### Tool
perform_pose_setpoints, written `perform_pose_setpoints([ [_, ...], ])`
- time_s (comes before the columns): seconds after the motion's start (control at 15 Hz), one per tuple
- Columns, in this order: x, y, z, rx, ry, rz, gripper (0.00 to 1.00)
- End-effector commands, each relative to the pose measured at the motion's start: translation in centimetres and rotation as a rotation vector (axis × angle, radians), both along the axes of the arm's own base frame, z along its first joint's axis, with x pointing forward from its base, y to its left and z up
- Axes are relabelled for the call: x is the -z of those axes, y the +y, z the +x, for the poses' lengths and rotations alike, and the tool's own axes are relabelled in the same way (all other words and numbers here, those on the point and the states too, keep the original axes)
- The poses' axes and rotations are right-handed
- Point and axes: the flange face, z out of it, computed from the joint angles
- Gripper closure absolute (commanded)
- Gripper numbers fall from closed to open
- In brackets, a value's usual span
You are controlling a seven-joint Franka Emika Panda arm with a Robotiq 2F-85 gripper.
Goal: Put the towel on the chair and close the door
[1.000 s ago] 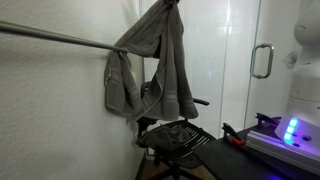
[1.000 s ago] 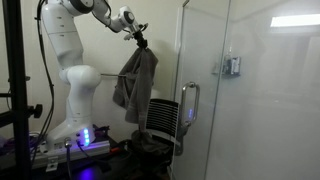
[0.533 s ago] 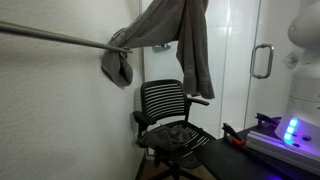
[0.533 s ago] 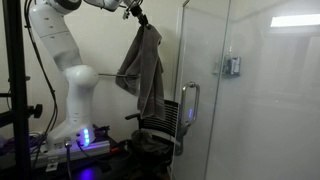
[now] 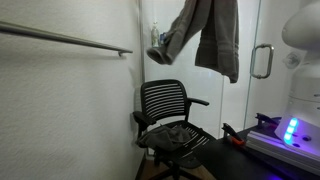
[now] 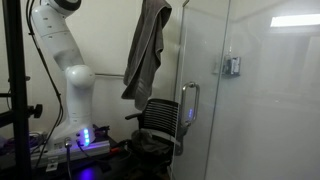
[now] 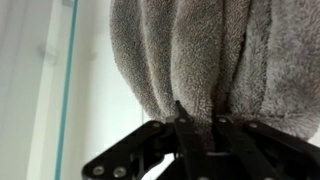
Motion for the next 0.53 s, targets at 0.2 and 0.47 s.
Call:
perform_pose_setpoints([
  [0.2,5.1,5.2,10.2,-0.136,0.095,-0.083,0.96],
  [0.47,13.9,8.1,16.8,-0.325,0.141,0.067,0.96],
])
